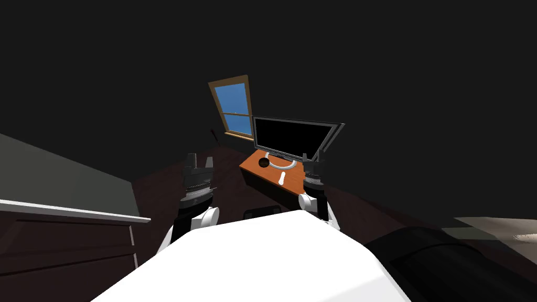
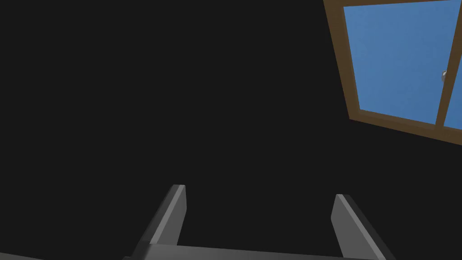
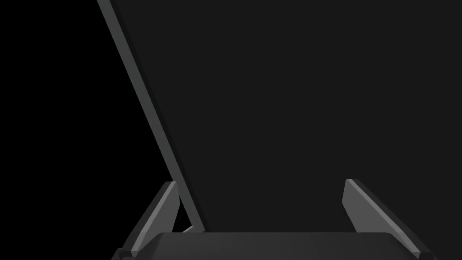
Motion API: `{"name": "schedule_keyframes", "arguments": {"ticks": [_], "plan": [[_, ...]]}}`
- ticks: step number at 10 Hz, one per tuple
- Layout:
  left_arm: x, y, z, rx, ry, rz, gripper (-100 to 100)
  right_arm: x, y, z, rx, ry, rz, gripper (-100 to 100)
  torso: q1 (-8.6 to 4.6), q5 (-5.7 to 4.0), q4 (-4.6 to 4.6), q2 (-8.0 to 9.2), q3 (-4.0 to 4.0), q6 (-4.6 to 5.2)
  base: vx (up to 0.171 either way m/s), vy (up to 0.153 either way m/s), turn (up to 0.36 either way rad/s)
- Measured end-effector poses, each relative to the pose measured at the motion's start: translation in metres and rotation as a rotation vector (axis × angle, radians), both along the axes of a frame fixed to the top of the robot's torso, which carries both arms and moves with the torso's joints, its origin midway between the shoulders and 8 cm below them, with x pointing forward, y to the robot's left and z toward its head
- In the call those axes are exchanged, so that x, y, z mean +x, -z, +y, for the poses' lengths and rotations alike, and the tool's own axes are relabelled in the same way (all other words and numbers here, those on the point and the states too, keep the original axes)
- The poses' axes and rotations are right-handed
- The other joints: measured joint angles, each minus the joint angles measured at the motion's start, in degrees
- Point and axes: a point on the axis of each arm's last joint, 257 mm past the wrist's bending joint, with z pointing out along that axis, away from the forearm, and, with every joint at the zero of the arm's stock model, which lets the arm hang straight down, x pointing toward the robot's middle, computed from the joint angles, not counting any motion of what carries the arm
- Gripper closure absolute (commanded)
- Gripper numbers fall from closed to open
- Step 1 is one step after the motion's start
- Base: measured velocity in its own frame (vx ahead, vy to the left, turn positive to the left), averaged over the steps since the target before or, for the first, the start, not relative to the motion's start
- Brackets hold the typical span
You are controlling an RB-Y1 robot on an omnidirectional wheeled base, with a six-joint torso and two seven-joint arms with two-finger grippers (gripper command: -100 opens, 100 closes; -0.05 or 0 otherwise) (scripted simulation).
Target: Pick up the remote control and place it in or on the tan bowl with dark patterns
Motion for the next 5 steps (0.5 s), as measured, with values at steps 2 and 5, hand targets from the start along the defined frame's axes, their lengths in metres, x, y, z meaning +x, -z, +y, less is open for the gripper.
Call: {"name": "schedule_keyframes", "arguments": {"ticks": [2, 5], "plan": [[0.000, 0.000, 0.000, 0.000, 0.000, 0.000, 0, 0.003, 0.009, 0.004, -0.057, -0.001, 0.034, -100, 0.00, 0.00, 0.02, 0.09, 0.05, -0.01, -0.029, 0.006, 0.147], [0.000, 0.000, 0.000, 0.000, 0.000, 0.000, 0, 0.009, 0.030, 0.009, -0.171, 0.002, 0.105, -100, 0.02, 0.01, 0.02, 0.11, 0.06, -0.02, -0.030, 0.012, 0.194]]}}
